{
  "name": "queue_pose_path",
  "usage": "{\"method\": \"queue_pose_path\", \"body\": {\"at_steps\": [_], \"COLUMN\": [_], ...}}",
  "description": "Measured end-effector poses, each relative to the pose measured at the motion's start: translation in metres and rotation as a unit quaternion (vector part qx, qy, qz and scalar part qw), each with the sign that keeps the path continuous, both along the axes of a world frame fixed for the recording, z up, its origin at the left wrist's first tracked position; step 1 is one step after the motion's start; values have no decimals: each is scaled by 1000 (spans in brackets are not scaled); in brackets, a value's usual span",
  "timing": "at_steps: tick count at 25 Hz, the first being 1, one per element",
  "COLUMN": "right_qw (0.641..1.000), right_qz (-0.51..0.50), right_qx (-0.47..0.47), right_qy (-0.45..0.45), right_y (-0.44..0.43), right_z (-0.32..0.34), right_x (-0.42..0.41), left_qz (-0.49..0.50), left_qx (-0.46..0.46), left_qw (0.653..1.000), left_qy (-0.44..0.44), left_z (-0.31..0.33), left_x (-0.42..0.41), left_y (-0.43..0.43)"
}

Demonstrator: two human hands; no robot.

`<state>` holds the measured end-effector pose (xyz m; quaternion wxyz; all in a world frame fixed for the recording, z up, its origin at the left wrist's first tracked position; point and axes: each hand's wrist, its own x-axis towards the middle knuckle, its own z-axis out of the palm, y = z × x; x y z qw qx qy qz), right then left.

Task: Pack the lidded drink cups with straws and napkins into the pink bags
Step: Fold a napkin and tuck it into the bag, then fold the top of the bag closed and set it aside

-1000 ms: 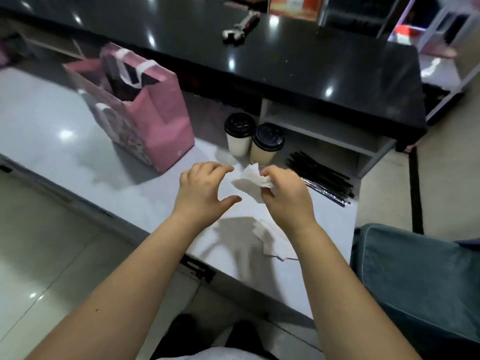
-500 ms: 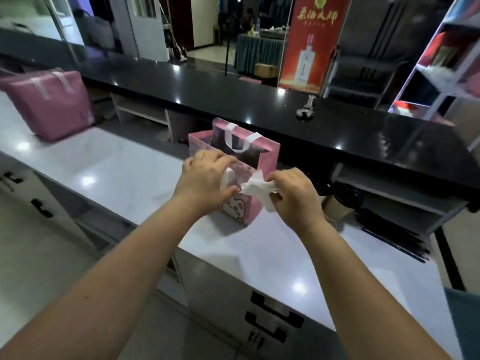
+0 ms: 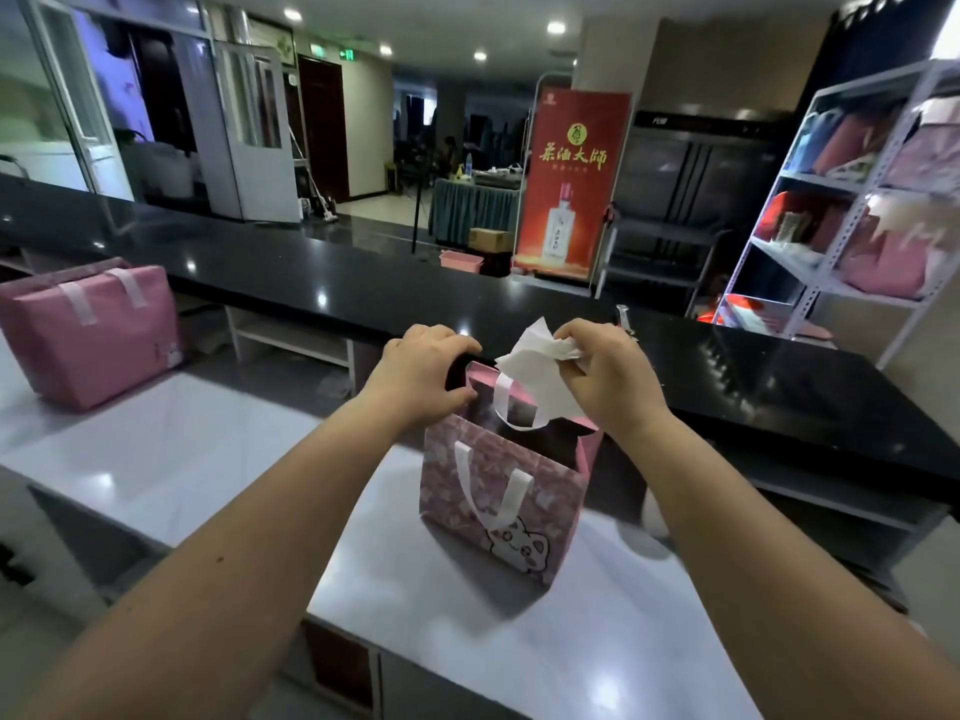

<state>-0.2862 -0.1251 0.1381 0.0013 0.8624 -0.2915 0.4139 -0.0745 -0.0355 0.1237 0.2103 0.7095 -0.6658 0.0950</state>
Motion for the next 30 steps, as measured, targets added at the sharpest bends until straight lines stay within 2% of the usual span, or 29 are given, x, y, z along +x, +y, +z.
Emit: {"method": "queue_pose_path", "body": {"at_steps": [5,7,10,16,18,23,26,28,30], "right_qw": [998,992,981,964,962,964,948,955,974], "right_qz": [19,18,-6,-66,-92,-74,-91,-113,-152], "right_qx": [56,99,124,159,130,-30,16,42,69], "right_qy": [37,73,150,203,222,255,305,271,155], "right_y": [-27,-41,-61,-94,-99,-102,-101,-93,-77], "right_z": [-21,-42,-73,-89,-93,-108,-116,-109,-98], "right_x": [26,35,42,46,47,59,63,61,50], "left_qz": [-35,-47,-61,-126,-159,-201,-226,-240,-261], "left_qx": [44,81,114,143,154,189,186,169,132], "left_qw": [998,996,991,981,975,961,956,955,944], "left_qy": [-16,4,40,18,20,15,20,47,155], "left_z": [-9,-25,-48,-68,-73,-88,-91,-91,-93], "left_x": [20,23,27,37,39,53,58,65,74], "left_y": [-48,-68,-89,-130,-140,-155,-155,-154,-151]}}
